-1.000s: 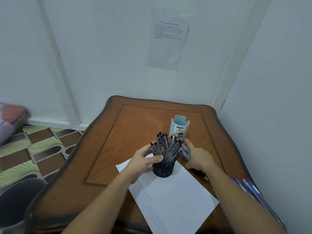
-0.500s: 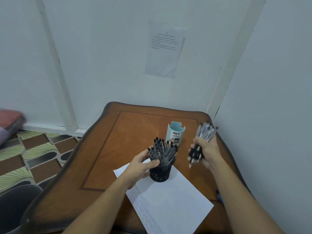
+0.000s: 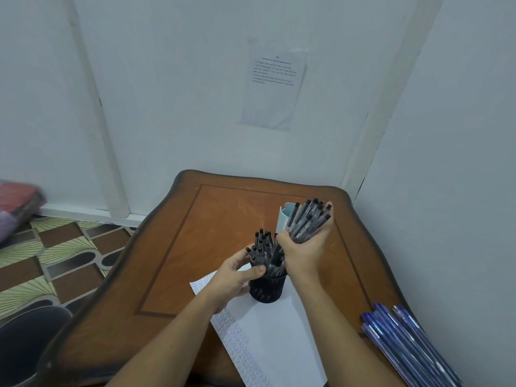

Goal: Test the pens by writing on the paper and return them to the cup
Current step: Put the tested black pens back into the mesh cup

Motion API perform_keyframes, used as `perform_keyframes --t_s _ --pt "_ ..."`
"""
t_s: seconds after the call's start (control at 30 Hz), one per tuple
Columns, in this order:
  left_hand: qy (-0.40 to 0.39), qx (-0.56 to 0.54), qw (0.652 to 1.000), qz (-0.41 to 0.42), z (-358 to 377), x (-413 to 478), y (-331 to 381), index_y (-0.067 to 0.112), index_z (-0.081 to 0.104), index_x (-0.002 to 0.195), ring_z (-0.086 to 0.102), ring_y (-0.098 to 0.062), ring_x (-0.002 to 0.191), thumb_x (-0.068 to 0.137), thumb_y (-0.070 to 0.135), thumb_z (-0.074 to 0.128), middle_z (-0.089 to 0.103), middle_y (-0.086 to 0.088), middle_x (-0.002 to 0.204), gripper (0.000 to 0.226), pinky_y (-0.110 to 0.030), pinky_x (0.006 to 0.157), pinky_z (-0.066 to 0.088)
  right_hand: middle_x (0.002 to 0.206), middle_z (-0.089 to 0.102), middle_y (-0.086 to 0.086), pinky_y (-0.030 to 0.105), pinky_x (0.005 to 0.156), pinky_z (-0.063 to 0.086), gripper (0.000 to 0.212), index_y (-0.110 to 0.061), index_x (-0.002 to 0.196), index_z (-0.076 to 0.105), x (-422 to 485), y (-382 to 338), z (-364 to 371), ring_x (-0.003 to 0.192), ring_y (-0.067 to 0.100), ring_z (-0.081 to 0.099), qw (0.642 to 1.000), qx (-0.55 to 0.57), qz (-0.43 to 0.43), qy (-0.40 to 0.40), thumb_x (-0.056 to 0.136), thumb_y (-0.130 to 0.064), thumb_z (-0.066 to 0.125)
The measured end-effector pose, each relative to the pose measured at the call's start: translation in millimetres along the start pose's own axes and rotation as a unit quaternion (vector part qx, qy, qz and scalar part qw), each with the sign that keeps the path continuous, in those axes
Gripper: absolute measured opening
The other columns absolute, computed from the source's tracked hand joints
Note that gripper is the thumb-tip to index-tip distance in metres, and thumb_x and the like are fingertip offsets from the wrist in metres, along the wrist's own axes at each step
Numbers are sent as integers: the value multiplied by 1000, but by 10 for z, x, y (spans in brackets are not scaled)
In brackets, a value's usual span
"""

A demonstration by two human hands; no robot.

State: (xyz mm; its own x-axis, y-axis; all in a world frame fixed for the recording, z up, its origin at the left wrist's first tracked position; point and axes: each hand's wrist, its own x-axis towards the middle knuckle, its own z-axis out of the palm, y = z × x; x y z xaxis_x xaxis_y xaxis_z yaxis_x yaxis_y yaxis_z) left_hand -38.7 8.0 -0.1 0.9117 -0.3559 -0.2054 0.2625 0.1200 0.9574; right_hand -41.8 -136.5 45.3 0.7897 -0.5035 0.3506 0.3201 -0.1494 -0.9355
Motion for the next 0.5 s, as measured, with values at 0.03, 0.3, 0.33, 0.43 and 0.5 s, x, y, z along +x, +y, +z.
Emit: perform_keyframes --t_s 0.03,0.3,0.33,0.43,0.5 --pt "0 0 1000 -1 -2 0 3 37 61 124 56 -18 119 82 23 76 63 10 125 46 -36 89 49 103 59 -13 7 71 50 93 -14 152 22 -24 15 23 85 -8 65 1000 -5 0 0 75 10 69" --pt "-9 1 1000 -9 -27 1 21 45 59 122 54 -16 119 83 24 74 57 14 129 46 -44 99 45 103 68 -4 42 86 59 81 -19 143 35 -128 230 131 91 9 69 997 -56 44 -4 73 -11 76" --pt "-11 1 1000 -9 -28 2 22 45 59 122 54 -14 119 84 24 74 57 15 129 46 -44 99 45 104 67 -3 46 85 58 81 -23 140 37 -132 255 135 94 16 69 997 -71 44 -2 70 -20 77" --pt "-18 7 1000 -8 -27 -12 28 45 57 125 54 -12 119 80 30 74 56 17 129 50 -45 102 44 110 58 -3 53 93 52 81 -32 136 38 -157 306 122 111 27 55 992 -122 42 -1 62 -42 70" --pt "-25 13 1000 -6 -35 -16 28 46 56 127 53 -12 120 77 34 75 55 19 130 55 -47 105 42 109 46 -7 56 101 43 83 -29 140 36 -168 321 116 114 16 37 988 -147 44 -17 63 -43 66"
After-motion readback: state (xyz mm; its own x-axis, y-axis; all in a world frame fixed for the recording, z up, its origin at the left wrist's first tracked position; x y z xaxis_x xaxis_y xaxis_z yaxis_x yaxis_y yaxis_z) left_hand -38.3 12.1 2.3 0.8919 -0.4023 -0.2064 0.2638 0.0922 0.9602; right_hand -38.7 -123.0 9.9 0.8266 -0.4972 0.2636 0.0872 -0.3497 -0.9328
